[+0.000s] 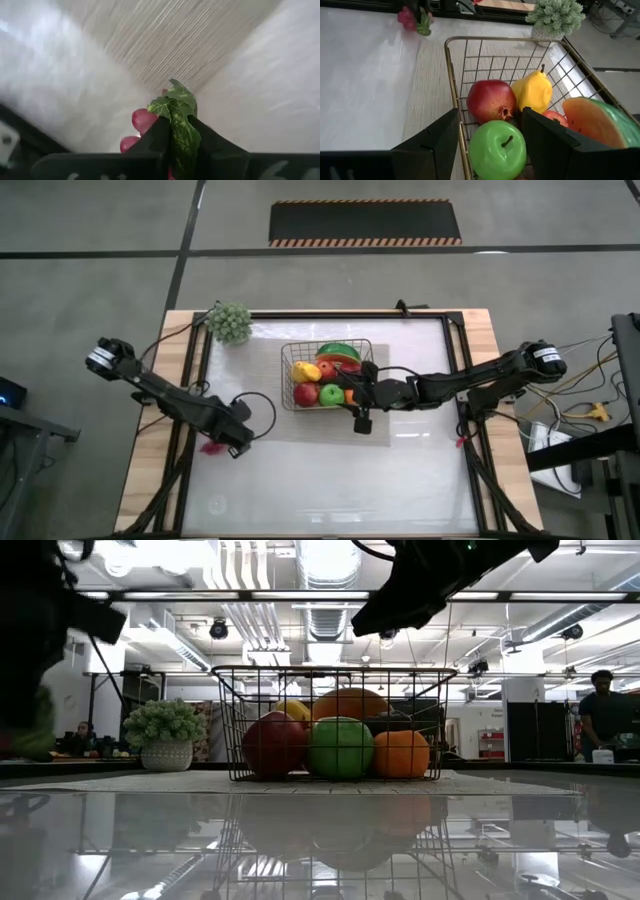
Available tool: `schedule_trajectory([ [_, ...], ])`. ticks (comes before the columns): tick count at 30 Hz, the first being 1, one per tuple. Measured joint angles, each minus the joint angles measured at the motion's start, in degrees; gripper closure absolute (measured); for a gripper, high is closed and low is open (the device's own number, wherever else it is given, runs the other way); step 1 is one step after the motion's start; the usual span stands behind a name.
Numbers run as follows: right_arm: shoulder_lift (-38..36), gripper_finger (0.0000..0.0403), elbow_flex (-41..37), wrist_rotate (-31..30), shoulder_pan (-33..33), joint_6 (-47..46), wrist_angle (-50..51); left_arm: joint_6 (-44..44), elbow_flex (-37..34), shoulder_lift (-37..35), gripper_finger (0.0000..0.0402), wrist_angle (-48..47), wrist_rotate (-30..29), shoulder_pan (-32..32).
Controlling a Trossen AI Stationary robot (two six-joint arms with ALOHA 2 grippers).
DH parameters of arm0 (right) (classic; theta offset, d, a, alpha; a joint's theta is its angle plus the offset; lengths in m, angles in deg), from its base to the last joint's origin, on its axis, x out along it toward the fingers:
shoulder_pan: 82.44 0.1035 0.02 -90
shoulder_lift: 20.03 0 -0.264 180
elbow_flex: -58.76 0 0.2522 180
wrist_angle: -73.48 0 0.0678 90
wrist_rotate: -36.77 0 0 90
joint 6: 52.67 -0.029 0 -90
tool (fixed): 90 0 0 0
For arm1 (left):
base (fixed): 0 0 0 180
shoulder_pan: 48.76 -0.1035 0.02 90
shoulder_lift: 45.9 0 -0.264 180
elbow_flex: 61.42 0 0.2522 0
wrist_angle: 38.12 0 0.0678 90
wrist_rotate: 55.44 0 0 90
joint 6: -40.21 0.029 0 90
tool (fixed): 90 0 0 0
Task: Build produce basket
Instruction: Put the grapes into the wire basket
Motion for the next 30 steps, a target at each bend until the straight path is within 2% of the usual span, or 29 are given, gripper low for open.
schedule_trajectory([
  [7,0.0,0.0202,-1.1,0.0,0.0,-0.5,0.1,9.2,9.5,-1.9,0.0388,0.5,-9.9,1.6],
  [10,0.0,0.0202,-1.3,0.0,0.1,-0.5,0.6,16.6,13.7,-2.7,0.0389,4.2,-13.7,1.7],
  [15,0.0,0.0202,-1.8,0.1,0.9,0.1,0.8,38.9,16.2,-4.7,0.0389,23.6,-20.0,1.3],
  [18,-0.2,0.0202,-2.0,0.0,1.4,0.3,0.9,53.6,15.6,-5.5,0.0389,38.8,-20.4,0.8],
  [21,-0.7,0.0202,-2.2,0.0,2.1,0.3,2.0,64.0,15.3,-5.6,0.0389,50.2,-20.6,-0.5],
  [26,-2.0,0.0202,-2.2,0.0,3.4,-0.6,3.4,72.0,14.0,-3.8,0.0389,58.0,-20.7,-5.0],
  [30,-3.1,0.0202,-2.2,-0.1,4.6,-0.9,3.9,72.1,11.8,-1.8,0.0389,60.5,-20.7,-10.5],
])
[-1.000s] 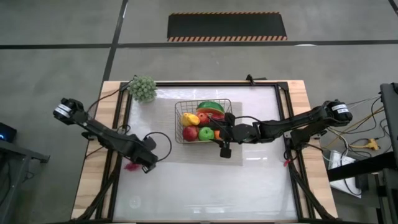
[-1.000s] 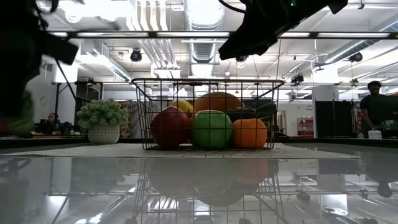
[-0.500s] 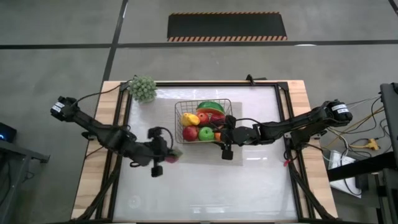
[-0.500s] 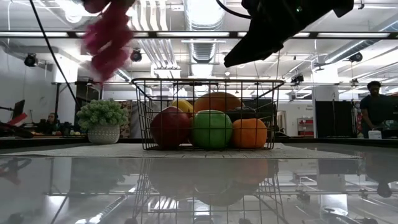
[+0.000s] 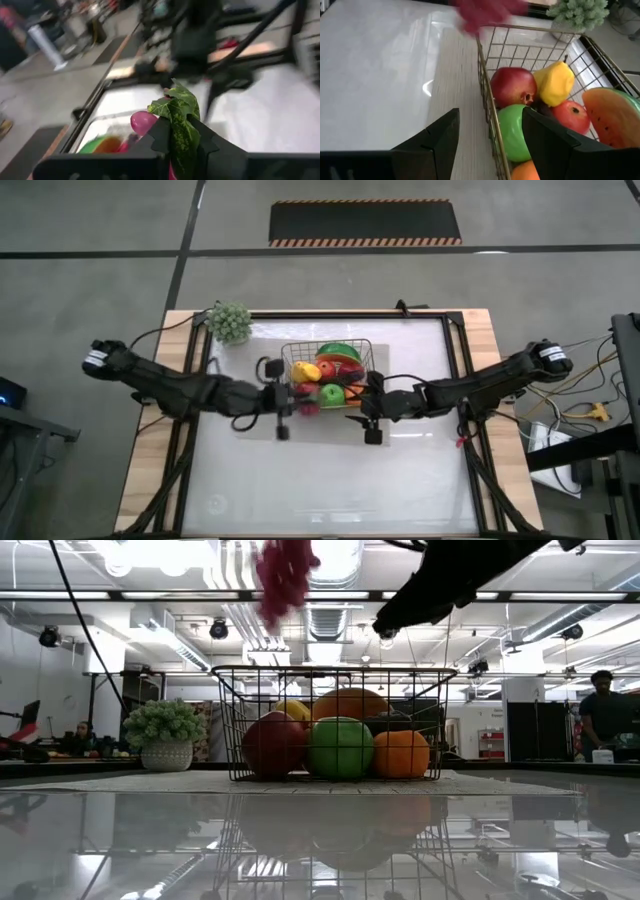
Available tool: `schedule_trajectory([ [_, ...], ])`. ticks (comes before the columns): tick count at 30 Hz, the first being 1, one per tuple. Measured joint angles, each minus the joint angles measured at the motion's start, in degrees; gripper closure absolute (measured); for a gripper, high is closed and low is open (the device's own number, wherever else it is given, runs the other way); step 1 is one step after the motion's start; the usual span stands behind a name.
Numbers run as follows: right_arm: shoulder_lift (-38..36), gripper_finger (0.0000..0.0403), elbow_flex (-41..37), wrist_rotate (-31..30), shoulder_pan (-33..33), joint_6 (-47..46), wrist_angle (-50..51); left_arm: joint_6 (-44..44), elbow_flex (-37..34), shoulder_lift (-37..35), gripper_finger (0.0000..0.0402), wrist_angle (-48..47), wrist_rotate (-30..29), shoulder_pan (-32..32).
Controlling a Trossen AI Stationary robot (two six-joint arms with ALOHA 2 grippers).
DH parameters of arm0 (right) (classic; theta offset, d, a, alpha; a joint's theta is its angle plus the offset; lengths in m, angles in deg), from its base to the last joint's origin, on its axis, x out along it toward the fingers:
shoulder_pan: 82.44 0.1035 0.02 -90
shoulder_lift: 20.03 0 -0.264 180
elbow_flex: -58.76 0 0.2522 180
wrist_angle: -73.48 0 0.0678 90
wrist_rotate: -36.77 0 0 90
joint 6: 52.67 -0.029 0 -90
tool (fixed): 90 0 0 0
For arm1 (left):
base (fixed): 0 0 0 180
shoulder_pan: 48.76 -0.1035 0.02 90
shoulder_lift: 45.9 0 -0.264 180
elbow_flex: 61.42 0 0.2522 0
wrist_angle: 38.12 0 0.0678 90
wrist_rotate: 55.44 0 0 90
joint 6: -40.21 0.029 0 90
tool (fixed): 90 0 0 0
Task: Build produce basket
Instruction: Put the grapes into the wire basket
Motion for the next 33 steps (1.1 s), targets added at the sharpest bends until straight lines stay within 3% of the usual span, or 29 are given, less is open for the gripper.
schedule_trajectory([
  [8,-1.2,0.0202,0.0,-2.9,1.7,-1.0,1.3,-4.8,-2.7,5.7,0.0389,-0.5,0.4,-8.0],
  [19,-1.2,0.0202,0.0,-2.9,1.8,-2.6,2.6,-13.6,-4.5,6.7,0.038,-5.5,1.2,-9.0],
  [33,-1.1,0.0202,0.0,-3.0,1.8,-3.4,2.6,-13.1,-4.6,9.8,0.0239,2.3,1.2,-11.4],
])
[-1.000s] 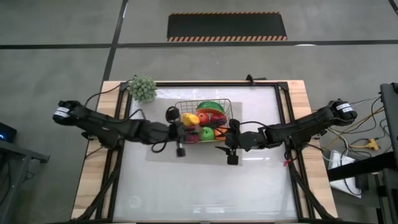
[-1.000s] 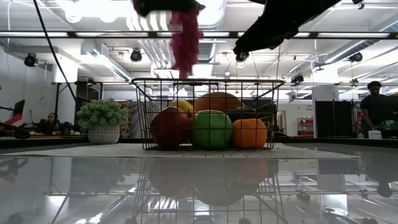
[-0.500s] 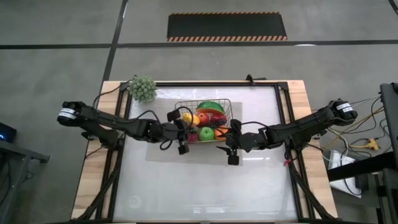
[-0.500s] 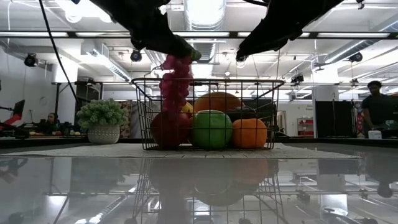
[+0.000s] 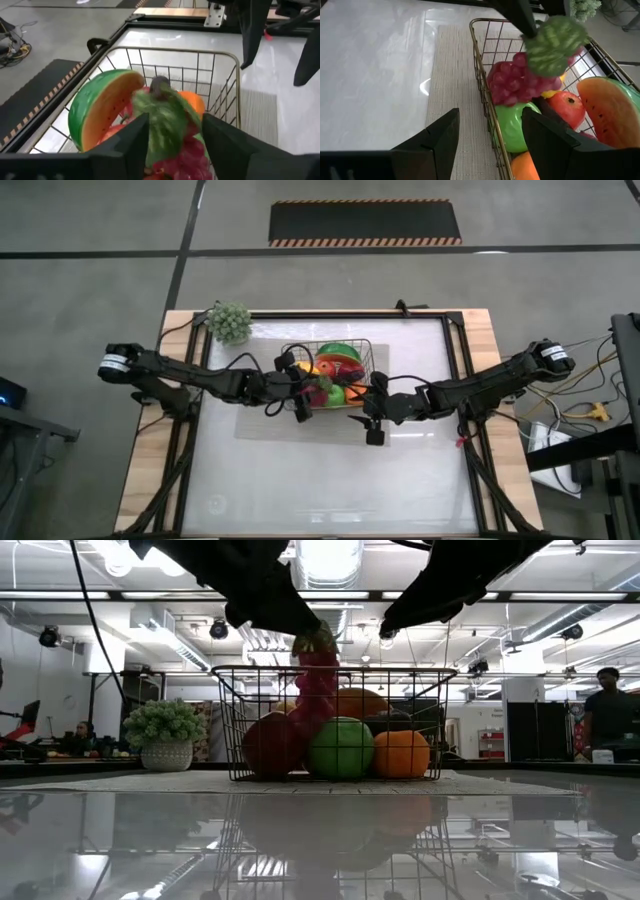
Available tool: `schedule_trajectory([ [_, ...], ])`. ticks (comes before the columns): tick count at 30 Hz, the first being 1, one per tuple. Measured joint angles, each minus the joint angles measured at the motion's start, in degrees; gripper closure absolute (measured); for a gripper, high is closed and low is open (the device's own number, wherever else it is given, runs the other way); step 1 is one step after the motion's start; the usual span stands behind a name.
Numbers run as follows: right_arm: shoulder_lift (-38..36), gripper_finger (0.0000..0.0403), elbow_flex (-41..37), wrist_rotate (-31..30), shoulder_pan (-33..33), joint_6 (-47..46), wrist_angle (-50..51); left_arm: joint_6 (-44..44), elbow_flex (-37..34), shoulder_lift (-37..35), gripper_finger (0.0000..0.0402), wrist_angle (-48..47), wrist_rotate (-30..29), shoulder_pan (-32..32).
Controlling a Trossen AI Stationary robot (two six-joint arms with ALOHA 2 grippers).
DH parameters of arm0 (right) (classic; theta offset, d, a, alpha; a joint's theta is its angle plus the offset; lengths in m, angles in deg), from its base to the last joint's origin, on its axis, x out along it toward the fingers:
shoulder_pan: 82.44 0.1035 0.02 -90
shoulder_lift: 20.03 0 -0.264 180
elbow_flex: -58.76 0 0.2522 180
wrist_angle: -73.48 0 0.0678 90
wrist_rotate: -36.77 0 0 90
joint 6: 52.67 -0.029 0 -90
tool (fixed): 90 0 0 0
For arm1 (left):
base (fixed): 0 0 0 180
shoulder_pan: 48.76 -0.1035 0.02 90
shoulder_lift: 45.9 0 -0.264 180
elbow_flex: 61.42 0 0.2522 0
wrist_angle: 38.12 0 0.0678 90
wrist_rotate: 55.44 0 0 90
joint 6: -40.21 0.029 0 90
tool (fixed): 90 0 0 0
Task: Build produce basket
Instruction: Put the grapes into the wire basket, then return to Home Position
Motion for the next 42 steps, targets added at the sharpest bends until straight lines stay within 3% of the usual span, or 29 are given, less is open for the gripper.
schedule_trajectory([
  [10,0.0,0.0202,0.0,0.0,0.0,-0.7,0.5,-0.5,-0.1,-1.9,0.0212,-4.2,0.1,0.3],
  [19,0.0,0.0202,0.0,0.0,0.0,-1.4,1.3,-4.9,-0.1,-11.9,0.0211,-21.8,0.1,0.6],
  [23,0.0,0.0202,0.0,-0.1,0.0,-1.4,1.2,-5.0,-0.2,-14.5,0.0211,-22.0,0.2,0.8],
  [27,0.0,0.0202,-1.3,-0.1,0.2,0.4,-0.7,-1.3,-2.0,-15.6,0.0212,-16.7,5.6,3.8],
  [33,0.1,0.0202,-10.3,4.4,0.1,12.8,-21.4,15.1,-14.4,-17.0,0.0213,9.6,21.1,10.9],
  [38,-2.7,0.0202,-17.8,7.7,-4.5,21.9,-37.0,19.1,-21.5,-26.8,0.0213,12.3,19.0,10.0],
  [42,-7.5,0.0202,-20.9,15.8,-11.6,21.6,-39.6,19.4,-25.7,-35.9,0.0213,12.0,18.2,5.9],
])
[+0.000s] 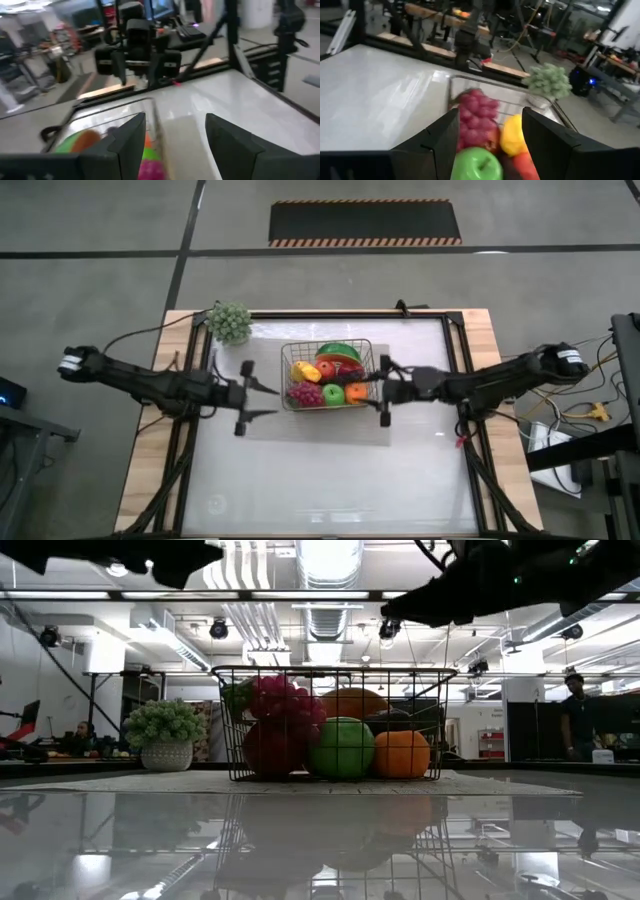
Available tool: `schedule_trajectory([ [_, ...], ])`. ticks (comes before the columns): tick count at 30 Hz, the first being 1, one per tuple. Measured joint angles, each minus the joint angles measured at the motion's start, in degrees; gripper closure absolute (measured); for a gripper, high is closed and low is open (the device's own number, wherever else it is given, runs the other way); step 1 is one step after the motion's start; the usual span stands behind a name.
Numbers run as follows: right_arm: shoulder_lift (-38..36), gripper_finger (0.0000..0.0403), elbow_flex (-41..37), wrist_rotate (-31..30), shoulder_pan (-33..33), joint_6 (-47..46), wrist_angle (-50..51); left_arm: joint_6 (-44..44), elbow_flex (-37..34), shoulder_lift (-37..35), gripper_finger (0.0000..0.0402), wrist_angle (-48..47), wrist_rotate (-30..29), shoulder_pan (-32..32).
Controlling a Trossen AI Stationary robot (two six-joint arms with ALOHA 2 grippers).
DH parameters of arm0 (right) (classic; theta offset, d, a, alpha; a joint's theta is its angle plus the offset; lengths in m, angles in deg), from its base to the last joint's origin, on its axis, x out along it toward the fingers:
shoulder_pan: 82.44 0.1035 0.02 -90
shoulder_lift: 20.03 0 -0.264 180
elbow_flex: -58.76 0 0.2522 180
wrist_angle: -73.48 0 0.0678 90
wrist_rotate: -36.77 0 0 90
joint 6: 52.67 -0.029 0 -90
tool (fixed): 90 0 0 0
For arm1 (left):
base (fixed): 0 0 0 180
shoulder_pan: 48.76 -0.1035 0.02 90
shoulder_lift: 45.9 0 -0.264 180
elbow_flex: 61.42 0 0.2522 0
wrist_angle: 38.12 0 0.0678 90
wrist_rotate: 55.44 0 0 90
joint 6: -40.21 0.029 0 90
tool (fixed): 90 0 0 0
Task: Build produce basket
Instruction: Return to Home Position
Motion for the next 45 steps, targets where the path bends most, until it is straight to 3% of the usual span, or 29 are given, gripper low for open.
schedule_trajectory([
  [5,-6.9,0.0202,-3.5,2.4,-4.7,-1.6,1.0,-0.4,-6.1,-10.5,0.0213,-0.2,-0.1,-3.4],
  [27,-45.6,0.0202,-23.9,1.2,-6.6,4.7,-0.4,-2.5,-26.4,-44.3,0.0213,1.3,-4.9,-3.5],
  [36,-51.9,0.0202,-26.8,0.4,-6.5,3.8,-4.0,-1.8,-27.3,-39.3,0.0213,1.2,-4.9,-3.5],
  [45,-51.1,0.0202,-26.9,-0.8,-6.6,-13.2,-1.3,-1.8,-27.3,-34.5,0.0213,1.3,-4.9,-3.5],
])
